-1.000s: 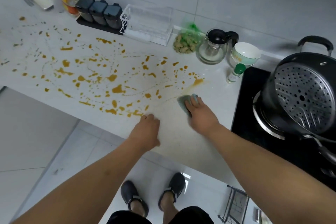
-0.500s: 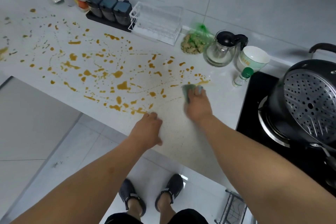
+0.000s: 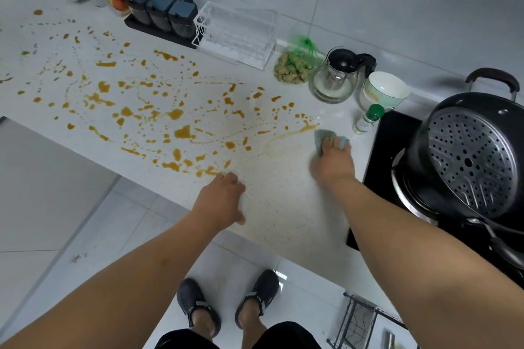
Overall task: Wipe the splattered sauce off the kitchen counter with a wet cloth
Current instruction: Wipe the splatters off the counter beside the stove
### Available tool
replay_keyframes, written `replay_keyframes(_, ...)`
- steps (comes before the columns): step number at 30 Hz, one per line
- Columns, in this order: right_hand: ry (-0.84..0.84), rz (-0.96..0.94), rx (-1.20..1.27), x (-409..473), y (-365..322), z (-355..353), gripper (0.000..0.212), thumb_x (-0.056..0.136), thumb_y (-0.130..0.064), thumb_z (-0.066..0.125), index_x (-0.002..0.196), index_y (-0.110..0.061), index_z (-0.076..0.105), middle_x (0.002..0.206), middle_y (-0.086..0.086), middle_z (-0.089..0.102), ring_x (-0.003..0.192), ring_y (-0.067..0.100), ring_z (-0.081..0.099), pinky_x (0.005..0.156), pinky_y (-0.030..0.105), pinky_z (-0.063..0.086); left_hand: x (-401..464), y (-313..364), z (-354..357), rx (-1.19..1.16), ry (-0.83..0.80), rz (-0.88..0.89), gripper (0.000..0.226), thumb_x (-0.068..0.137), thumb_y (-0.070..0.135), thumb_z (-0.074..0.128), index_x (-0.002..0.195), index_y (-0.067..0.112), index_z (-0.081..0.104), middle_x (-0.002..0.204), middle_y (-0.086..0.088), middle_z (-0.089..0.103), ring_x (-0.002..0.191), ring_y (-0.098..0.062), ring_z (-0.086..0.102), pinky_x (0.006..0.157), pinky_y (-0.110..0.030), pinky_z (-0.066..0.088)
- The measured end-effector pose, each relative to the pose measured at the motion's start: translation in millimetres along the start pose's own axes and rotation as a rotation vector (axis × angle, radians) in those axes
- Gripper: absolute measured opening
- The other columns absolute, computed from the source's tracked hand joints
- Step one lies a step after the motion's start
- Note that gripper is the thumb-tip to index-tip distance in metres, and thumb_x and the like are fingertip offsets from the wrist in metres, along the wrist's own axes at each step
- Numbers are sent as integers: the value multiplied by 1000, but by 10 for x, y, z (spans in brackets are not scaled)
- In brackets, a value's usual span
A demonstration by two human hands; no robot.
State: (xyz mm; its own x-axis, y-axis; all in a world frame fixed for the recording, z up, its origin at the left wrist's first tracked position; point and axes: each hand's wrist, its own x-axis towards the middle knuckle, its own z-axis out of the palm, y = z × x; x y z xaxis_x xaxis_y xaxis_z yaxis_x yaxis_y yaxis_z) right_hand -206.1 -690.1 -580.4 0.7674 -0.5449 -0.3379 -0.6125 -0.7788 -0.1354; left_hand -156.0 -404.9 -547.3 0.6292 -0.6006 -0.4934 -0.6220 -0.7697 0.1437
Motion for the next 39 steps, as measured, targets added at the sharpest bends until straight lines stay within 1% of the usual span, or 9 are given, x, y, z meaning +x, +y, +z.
replay_keyframes(6,-14,-443,32,-356,-631,316,61,92,-10,53,151,-11,41,155,14,41,143,45,30,111,51,41,-17,22,-9,25,-15,-9,81,77,52,85,147,21,54,149,-3,45,135,-25,43,106,-43,49)
replay_keyframes(9,-81,-530,27,-447,-633,278,55,94,-11,56,148,-16,49,160,6,38,148,33,29,118,40,33,-8,33,-27,36,-6,-9,80,75,52,86,143,21,57,143,-2,47,129,-24,46,102,-43,51)
replay_keyframes(15,94,-225,203,-202,-149,-194,38,91,-20,57,128,-15,61,119,9,64,107,33,63,84,36,49,4,34,-31,14,2,-12,84,72,51,89,144,22,56,141,1,48,126,-21,47,99,-39,52)
replay_keyframes(18,115,-13,258,-35,117,-245,51,87,-13,55,136,-5,47,129,17,54,119,40,51,93,45,49,4,44,-43,12,-1,-20,84,72,50,89,143,22,56,141,1,49,126,-21,48,99,-40,52)
replay_keyframes(21,80,91,277,-40,109,-113,32,87,-14,56,116,0,58,125,17,55,120,38,49,94,42,48,6,66,-55,14,-1,-24,82,73,49,89,143,22,56,141,1,49,126,-22,48,99,-41,53)
replay_keyframes(24,143,57,345,-186,-200,62,27,86,-12,54,111,-4,61,119,16,57,124,37,47,100,42,47,-4,67,-37,15,-3,-29,81,75,48,88,145,22,55,143,0,48,128,-22,47,100,-41,53)
replay_keyframes(28,91,-274,249,-367,-733,252,41,85,-22,57,122,-4,62,130,14,59,130,34,46,114,41,38,-9,55,-25,46,-13,-30,82,76,50,86,147,22,54,147,-2,47,130,-24,46,102,-43,52)
replay_keyframes(33,75,-458,99,-547,-699,409,48,93,-43,36,104,-12,72,114,7,68,113,26,56,89,33,50,8,75,-29,60,-24,-38,81,77,48,86,146,20,55,146,-3,47,130,-25,46,102,-43,52)
replay_keyframes(39,151,3,110,-189,90,61,22,89,-15,59,106,-7,69,107,14,69,105,34,65,84,33,52,7,52,-3,3,-13,-35,81,74,46,89,144,20,55,145,-1,47,132,-23,45,101,-41,52)
